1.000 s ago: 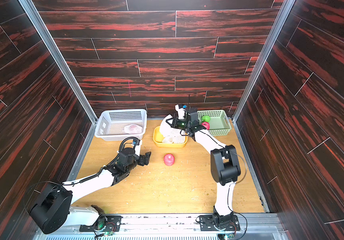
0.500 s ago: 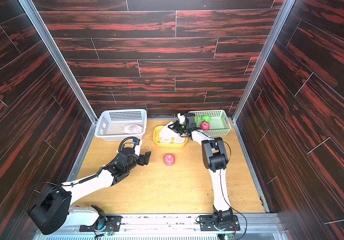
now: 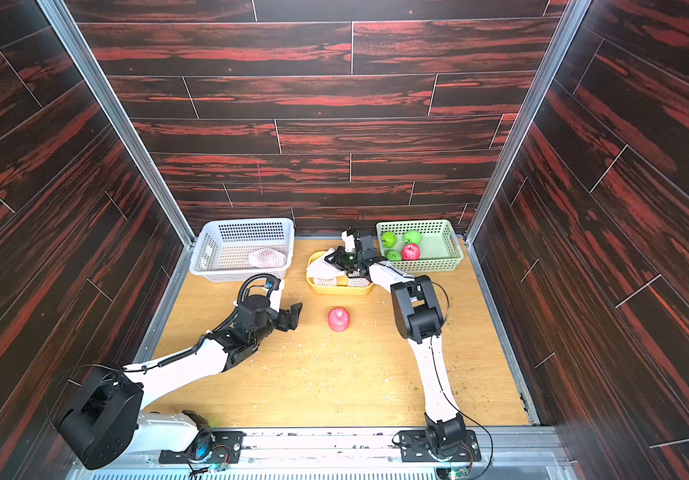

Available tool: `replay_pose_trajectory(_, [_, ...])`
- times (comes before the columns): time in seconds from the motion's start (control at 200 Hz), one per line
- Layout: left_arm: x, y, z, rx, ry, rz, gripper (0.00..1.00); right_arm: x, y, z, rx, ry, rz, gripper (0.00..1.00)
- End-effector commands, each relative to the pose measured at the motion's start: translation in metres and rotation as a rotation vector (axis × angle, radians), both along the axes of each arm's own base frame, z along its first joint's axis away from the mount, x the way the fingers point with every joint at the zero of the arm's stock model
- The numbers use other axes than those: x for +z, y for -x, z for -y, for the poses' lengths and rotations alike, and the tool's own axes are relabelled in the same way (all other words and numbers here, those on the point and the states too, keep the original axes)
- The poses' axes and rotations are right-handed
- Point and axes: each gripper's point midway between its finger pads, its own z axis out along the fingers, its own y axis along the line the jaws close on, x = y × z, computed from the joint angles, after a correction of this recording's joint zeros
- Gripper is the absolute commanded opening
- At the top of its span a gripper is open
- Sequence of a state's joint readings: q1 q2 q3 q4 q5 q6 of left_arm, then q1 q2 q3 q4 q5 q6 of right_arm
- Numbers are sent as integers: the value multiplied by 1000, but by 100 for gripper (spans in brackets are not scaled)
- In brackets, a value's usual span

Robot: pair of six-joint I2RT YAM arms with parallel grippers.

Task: Remove foam nets from apples
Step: Place the foam net into the storage box.

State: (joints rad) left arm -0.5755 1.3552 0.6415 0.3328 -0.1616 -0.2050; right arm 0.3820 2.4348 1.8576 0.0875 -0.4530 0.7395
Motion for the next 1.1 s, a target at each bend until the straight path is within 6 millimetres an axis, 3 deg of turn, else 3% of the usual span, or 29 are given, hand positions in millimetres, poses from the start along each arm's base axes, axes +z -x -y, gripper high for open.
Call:
replay_pose_trajectory(0.0, [5,-4,0,4,0,15,87,-44,-1,13,-42,110,-49,0])
replay_pose_trajectory(0.286, [3,-3,0,5,-4,13,87,-56,-5,27,-80,220,-20,0])
replay_pose_trajectory(0.421, [3,-4,0,4,-4,13,87,-50,-6,25,-72,214,-7,1])
replay_pose_trajectory(0.626, [3,-4,0,4,-6,12,87,-11,-4,18,-54,211,73,12])
replay_pose_trajectory(0.812, [7,-4,0,5,-2,21,87,36,2,14,-47,204,172,45])
replay_pose_trajectory(1.092, [10,-4,-1,7,-3,30,87,87,17,26,-80,255,298,51])
